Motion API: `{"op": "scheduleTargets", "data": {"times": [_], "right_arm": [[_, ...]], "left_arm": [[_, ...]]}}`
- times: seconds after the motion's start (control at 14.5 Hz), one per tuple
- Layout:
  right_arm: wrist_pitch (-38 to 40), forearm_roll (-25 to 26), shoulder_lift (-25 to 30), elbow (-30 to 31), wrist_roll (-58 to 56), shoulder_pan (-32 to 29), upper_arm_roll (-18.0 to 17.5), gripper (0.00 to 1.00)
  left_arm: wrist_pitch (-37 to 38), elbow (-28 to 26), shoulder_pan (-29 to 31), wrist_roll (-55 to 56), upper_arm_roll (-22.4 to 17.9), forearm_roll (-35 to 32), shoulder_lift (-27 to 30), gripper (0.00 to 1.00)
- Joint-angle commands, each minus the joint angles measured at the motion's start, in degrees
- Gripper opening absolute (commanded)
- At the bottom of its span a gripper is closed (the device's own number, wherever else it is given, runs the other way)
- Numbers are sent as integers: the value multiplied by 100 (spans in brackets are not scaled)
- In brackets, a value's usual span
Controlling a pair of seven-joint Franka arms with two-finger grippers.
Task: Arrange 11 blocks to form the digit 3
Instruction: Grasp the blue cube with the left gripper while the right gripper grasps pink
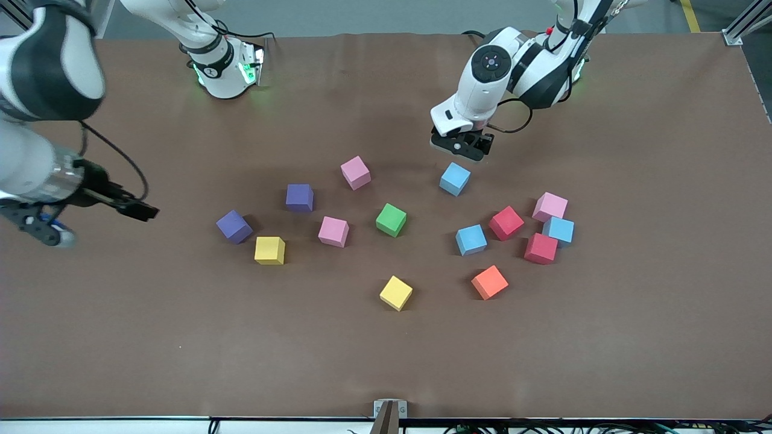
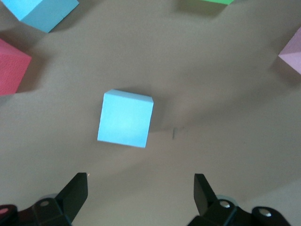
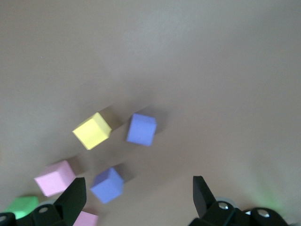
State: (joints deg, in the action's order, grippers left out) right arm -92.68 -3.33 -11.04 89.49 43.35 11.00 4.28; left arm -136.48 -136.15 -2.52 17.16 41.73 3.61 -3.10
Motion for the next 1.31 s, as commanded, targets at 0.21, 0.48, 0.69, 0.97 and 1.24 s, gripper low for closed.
{"op": "scheduleTargets", "data": {"times": [0.21, 0.48, 0.69, 0.97, 1.24], "right_arm": [[-1460, 8, 84, 1357, 2981, 1034, 47, 100], [-2279, 8, 84, 2106, 4047, 1282, 55, 100], [-2561, 8, 93, 2519, 4523, 1413, 55, 100], [-3438, 8, 102, 3319, 4962, 1641, 55, 100], [-3643, 8, 84, 3469, 5350, 2124, 47, 100]], "left_arm": [[-897, -43, 120, 33, 29, -746, -848, 98], [-1153, -26, 129, 77, -68, -1203, -1262, 98], [-1153, -17, 138, 296, -253, -1879, -1403, 98], [-1485, 18, 138, 752, -383, -2468, -1789, 98], [-1636, 150, 129, 1315, -472, -3198, -2150, 92]]}}
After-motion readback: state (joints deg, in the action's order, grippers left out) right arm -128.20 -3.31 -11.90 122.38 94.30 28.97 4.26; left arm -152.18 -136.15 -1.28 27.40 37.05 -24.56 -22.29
